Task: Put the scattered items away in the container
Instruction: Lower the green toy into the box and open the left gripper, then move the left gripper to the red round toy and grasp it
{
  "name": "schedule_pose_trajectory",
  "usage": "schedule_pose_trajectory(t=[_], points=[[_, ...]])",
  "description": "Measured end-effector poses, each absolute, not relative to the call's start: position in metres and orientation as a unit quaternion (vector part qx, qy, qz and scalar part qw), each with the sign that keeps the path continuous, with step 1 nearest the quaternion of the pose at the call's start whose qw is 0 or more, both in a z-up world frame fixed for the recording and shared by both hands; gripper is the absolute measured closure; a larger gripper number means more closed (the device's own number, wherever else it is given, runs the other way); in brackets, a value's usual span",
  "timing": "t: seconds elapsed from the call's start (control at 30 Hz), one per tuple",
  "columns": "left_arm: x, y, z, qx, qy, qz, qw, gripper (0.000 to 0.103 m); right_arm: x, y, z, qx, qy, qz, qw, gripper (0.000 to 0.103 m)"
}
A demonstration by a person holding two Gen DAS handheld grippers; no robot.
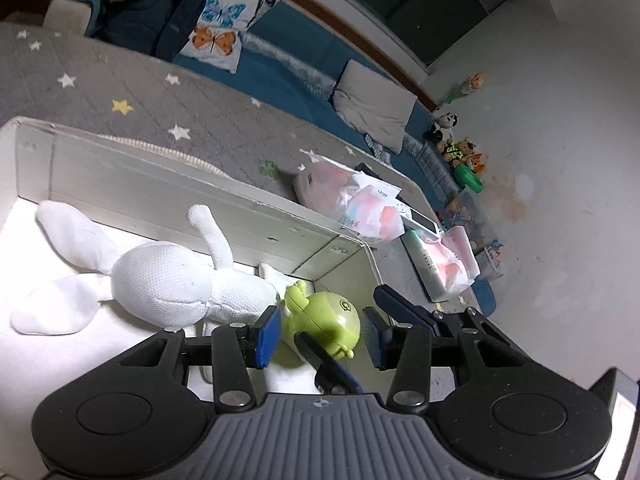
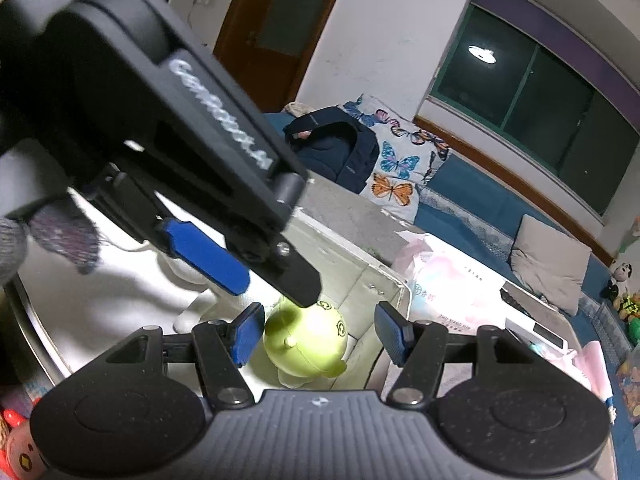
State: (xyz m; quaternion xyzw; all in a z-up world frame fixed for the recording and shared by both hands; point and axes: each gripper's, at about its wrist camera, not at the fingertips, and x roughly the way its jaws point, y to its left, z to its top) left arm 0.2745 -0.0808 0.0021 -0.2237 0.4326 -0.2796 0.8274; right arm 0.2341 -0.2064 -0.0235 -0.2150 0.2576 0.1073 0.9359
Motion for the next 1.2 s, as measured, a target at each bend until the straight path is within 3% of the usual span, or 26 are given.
schedule_pose_trajectory(t=[0.67,1.2], points=[[0.177,-0.059,0.037,-0.174,0.353,-0.270,0.879,0.056,0.175,-0.243,0.004,-0.106,0.224,0.097,0.964,0.039],[0.120,-0.038,0.022,-0.178,0.355,-0.257,0.881,0.056,0.107,-0.249,0.001,-0.046,0.222,0.115,0.967,0.033]])
